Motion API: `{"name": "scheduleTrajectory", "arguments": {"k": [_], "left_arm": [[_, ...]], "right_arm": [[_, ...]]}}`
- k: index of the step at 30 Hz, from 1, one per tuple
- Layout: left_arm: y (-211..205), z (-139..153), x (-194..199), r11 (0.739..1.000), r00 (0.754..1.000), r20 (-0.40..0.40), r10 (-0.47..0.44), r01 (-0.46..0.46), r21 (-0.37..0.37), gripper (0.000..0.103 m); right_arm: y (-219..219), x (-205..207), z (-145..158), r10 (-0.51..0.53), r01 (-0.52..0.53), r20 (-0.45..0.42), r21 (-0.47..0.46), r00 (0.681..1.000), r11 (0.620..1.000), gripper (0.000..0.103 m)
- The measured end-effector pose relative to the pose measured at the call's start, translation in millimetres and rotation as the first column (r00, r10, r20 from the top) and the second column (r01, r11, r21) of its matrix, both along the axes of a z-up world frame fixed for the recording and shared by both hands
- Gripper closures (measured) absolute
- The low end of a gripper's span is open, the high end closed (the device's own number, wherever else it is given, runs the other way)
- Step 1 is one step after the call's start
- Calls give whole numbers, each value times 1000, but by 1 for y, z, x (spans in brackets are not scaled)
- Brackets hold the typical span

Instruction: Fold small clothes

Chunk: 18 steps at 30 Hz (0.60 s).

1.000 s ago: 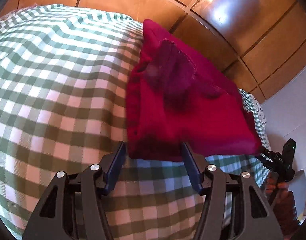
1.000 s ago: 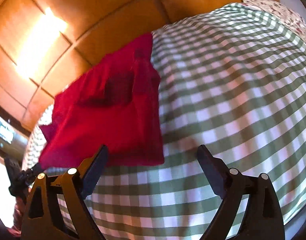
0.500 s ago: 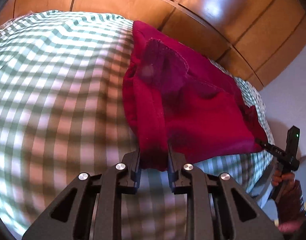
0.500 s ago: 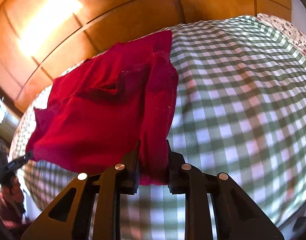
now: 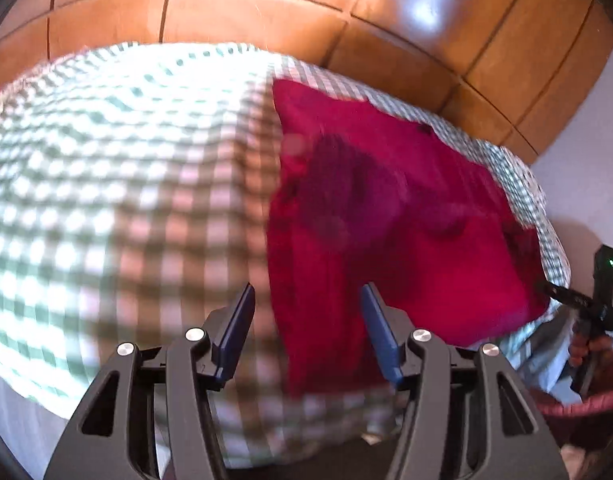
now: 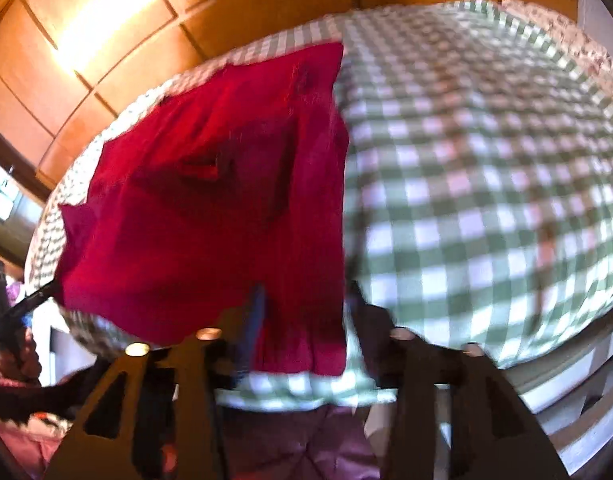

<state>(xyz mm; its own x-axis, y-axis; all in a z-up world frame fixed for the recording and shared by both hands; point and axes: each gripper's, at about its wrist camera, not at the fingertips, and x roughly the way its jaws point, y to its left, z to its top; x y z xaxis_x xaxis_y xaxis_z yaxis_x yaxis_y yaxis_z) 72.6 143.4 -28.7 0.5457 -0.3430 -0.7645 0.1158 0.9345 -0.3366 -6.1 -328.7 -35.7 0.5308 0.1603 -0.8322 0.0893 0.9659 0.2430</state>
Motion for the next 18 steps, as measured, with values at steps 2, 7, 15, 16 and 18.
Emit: {"name": "scheduleTrajectory", "arguments": {"k": [2, 7, 15, 16, 18], "left_arm": [[-2, 3, 18, 1000, 1000, 22, 15, -15, 1, 50], [-22, 0, 48, 996, 997, 37, -63, 61, 58, 63], [-24, 14, 40, 997, 993, 80, -81, 80, 22, 96], [-19, 17, 36, 997, 993, 91, -80, 79, 9, 96], [-12, 26, 29, 997, 991, 111, -74, 77, -19, 96]], "right_arm": [[1, 9, 7, -7, 8, 34, -29, 999, 1000, 42], [2, 43, 11, -29, 40, 83, -139, 996, 990, 38], [9, 69, 12, 9, 6, 82, -175, 997, 985, 95], [11, 65, 17, 19, -3, 89, -175, 996, 985, 95], [15, 57, 28, 38, -18, 105, -185, 994, 983, 96]]}}
